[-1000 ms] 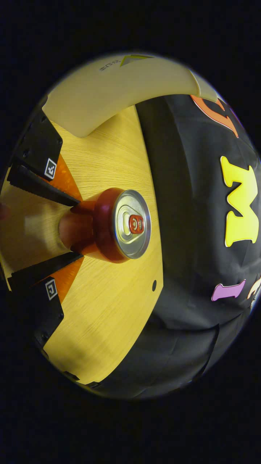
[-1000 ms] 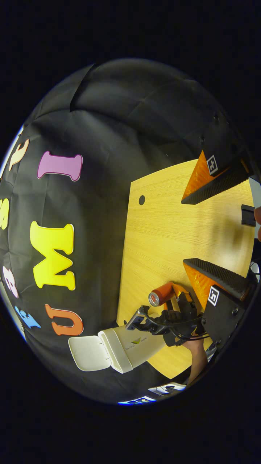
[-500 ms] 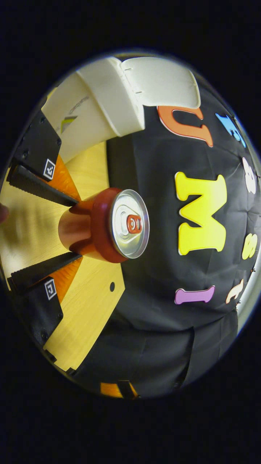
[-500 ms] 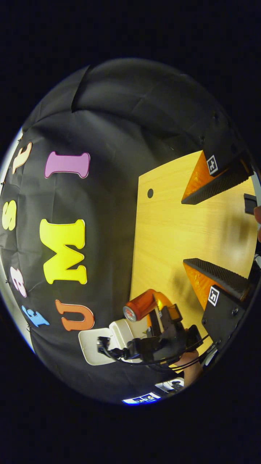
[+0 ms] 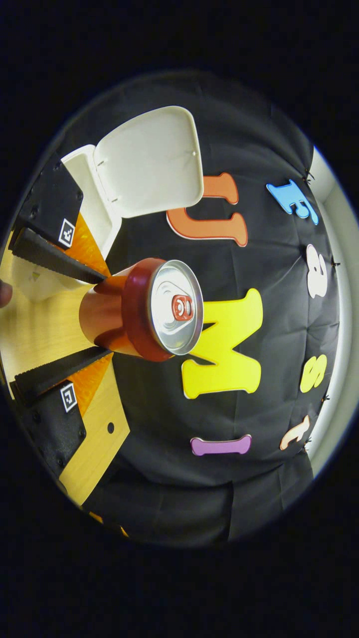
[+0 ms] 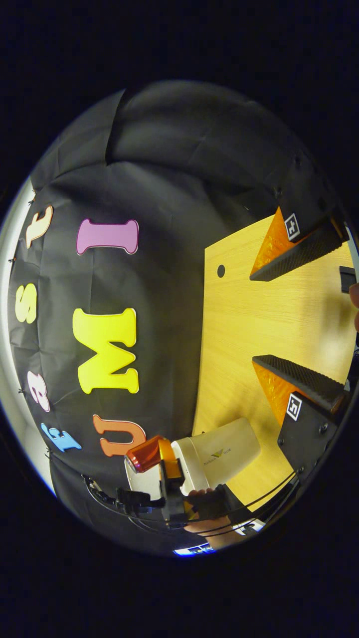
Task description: Press the lid of the desktop garbage bin to open it, pick up the crumpled paper on the desktop and throw it into the bin, then pick up the pop can on the desktop and drop it into the bin, and finally close the garbage bin lid.
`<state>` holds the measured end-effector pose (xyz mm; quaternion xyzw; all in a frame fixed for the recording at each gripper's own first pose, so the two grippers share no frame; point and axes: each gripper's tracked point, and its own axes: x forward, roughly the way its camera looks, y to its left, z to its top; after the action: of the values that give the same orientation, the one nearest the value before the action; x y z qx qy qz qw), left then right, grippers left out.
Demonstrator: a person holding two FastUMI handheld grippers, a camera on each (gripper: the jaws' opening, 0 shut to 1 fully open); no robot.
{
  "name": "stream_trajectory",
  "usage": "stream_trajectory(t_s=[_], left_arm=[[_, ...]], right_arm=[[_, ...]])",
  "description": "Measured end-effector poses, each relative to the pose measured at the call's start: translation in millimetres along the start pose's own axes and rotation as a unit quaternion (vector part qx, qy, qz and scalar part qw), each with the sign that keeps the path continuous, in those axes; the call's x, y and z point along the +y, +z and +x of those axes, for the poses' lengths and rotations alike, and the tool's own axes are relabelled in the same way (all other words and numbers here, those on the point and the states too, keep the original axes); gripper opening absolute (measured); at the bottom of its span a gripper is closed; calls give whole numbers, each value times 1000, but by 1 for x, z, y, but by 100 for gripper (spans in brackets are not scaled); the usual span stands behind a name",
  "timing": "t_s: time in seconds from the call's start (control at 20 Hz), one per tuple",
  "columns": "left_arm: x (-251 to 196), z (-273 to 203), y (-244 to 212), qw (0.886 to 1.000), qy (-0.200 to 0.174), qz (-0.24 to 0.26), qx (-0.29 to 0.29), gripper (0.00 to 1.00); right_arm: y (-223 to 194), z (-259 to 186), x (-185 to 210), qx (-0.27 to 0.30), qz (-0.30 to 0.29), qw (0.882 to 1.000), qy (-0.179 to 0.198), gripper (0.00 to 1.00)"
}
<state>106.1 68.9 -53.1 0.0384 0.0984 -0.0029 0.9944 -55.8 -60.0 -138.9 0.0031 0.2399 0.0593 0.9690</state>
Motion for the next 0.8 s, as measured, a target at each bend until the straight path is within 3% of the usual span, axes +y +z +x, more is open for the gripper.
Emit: stream_trajectory(t_s=[0.15, 0.4, 0.55, 0.6, 0.65, 0.8], left_arm=[[45, 2, 9, 999, 43, 1, 2, 83], [106, 0, -27, 993, 109, -4, 51, 83], [121, 0, -46, 988, 131, -21, 75, 83], [124, -1, -50, 987, 138, -25, 80, 90], [125, -2, -54, 986, 143, -28, 85, 84], [127, -6, -54, 985, 148, -38, 81, 87]], right_arm=[[-2, 8, 2, 8, 17, 1000, -3, 92], [6, 26, 30, 6, 12, 1000, 21, 95], [12, 31, 44, 4, -1, 999, 35, 95], [13, 32, 46, 4, -1, 999, 37, 95], [12, 31, 49, 6, -1, 999, 41, 95], [9, 31, 50, 11, -16, 999, 45, 95]])
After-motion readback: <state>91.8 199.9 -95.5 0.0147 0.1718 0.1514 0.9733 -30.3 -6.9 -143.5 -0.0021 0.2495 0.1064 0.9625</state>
